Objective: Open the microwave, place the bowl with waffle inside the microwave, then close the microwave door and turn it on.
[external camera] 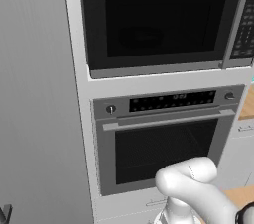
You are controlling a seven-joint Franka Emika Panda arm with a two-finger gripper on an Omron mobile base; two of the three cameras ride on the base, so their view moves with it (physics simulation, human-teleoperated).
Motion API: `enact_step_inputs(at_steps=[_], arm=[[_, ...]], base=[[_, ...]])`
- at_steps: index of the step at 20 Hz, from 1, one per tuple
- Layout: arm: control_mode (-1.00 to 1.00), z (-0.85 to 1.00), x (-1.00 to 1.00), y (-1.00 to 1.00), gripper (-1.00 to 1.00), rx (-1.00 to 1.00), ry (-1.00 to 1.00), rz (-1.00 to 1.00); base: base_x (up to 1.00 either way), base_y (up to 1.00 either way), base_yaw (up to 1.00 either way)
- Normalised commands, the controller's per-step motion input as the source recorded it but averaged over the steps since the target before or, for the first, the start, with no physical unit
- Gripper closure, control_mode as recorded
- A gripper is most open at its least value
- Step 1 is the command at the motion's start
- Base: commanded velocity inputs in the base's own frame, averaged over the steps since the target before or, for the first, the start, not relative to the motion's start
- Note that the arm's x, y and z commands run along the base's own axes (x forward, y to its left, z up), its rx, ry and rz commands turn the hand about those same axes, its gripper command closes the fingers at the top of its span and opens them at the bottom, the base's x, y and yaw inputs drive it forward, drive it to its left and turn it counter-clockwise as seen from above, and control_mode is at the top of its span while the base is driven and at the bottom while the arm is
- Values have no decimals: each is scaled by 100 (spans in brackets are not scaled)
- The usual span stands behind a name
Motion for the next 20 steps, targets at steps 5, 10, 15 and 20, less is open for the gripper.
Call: enact_step_inputs(at_steps=[5, 10, 15, 20], arm=[[-100, 1, 1, 13, 100, 0, 0, 0], [-100, 2, 17, 26, 100, 0, 0, 0], [-100, 3, 49, 14, 100, 0, 0, 0], [-100, 0, 69, 0, 100, 0, 0, 0]], base=[[0, 0, 0], [0, 0, 0], [0, 0, 0], [0, 0, 0]])
